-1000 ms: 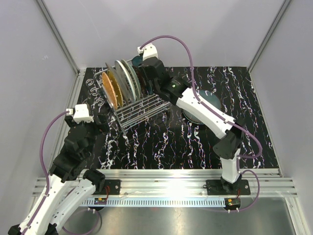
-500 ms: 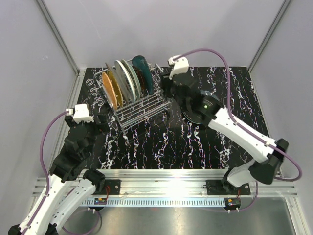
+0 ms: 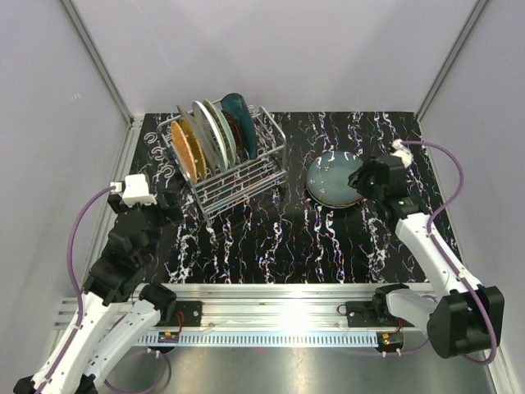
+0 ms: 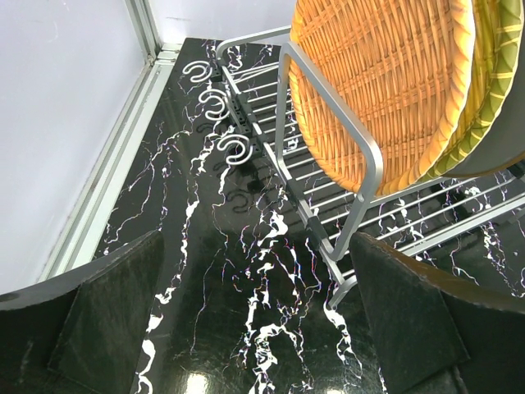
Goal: Load the plates into the dish rack
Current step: Grab a plate with the right arm
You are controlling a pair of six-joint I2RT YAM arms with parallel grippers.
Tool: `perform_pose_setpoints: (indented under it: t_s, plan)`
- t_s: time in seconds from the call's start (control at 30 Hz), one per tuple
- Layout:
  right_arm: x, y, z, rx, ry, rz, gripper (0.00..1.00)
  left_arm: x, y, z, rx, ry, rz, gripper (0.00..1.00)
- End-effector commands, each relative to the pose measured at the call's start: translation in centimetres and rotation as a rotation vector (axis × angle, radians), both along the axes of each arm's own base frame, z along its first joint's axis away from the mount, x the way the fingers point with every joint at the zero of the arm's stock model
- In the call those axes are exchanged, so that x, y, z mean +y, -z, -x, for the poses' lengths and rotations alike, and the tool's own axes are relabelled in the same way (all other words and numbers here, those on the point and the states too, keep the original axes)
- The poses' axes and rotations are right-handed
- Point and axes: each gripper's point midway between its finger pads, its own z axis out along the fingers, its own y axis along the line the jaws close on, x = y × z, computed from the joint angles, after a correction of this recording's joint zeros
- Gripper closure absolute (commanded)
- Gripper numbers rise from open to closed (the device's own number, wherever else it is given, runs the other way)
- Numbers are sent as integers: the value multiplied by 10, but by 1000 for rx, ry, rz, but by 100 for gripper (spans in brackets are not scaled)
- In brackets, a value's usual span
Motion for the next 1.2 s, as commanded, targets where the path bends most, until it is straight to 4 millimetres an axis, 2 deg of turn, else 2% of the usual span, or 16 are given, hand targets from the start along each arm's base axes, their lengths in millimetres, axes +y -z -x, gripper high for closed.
perform_pose_setpoints:
  t_s: [0.0, 0.03, 0.13, 0.2, 0.47, 0.87, 1.03, 1.17]
  plan:
    - [-13, -5, -4, -31, 38, -208, 46, 2, -8, -4, -30, -22, 9, 1]
    - [-14, 6, 0, -3, 36, -246, 46, 2, -7, -4, -28, -24, 7, 1]
    - [-40, 17, -2, 3, 106, -285, 47, 2, -7, -4, -28, -22, 9, 1]
    - [-50, 21, -6, -1, 128, -297, 48, 1, -8, -4, -30, -21, 11, 1]
    - [-56, 49, -18, 57, 141, -306, 52, 0, -8, -4, -31, -12, 13, 1]
    - [-67, 76, -37, 106, 160, -289, 52, -1, -7, -6, -25, -8, 7, 1]
    - [-68, 83, -40, 116, 154, -292, 52, -3, -7, -7, -23, -2, 6, 1]
    - [-70, 82, -50, 93, 146, -282, 51, -4, -6, -8, -20, 1, 5, 1]
